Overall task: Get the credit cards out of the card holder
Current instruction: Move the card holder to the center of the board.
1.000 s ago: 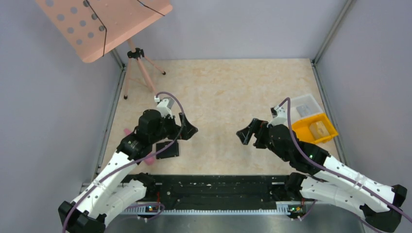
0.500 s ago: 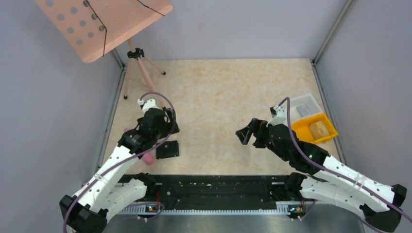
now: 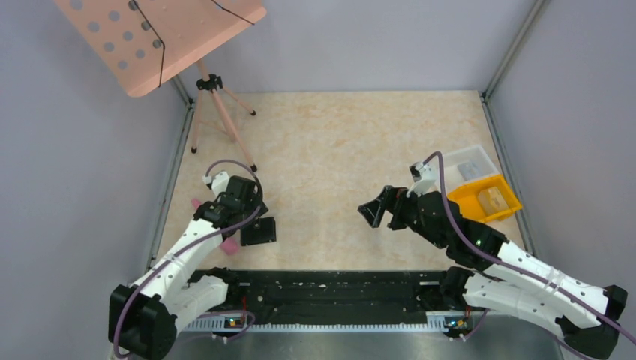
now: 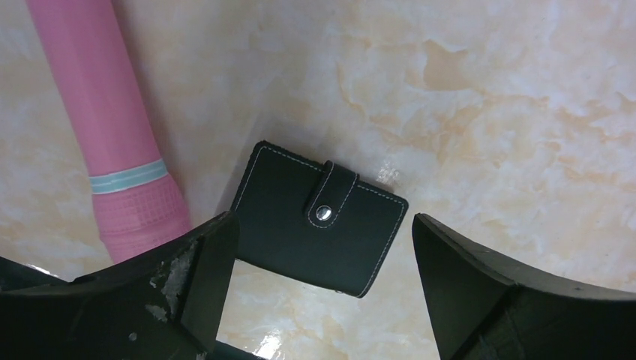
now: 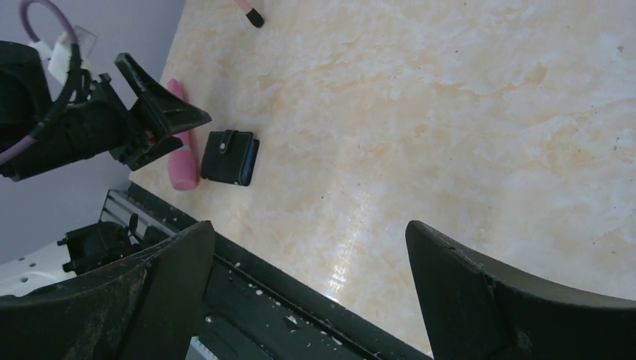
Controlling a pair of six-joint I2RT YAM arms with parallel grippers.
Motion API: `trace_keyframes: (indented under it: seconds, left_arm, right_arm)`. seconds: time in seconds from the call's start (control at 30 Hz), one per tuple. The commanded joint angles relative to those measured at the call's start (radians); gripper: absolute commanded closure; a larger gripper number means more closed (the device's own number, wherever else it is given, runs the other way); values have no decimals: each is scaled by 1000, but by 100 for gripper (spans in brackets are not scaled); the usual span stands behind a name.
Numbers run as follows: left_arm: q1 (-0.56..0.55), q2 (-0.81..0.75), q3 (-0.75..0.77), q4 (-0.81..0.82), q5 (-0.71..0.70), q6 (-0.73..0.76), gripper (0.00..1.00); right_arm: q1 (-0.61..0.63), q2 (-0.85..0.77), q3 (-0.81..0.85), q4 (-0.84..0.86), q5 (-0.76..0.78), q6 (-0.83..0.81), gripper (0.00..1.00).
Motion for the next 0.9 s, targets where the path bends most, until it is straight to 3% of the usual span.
trace_keyframes:
  seconds: [0.0,0.23,0.57,0.87]
  left_arm:
    - [5,-3,-75,115,58,-69,11]
    - [3,95,-125,276,240,26,14]
    - [-11,301,-91,385,406,73,35]
    - [-143,411,-85,543,595,96,42]
  right_arm:
    - [6,-33,-12,51,-24,-55,2]
    - [5,-89,-34,56,-22,-89,2]
    - [5,-116,-50,53,-9,-95,2]
    - [7,-105,-52,14,40,-77,2]
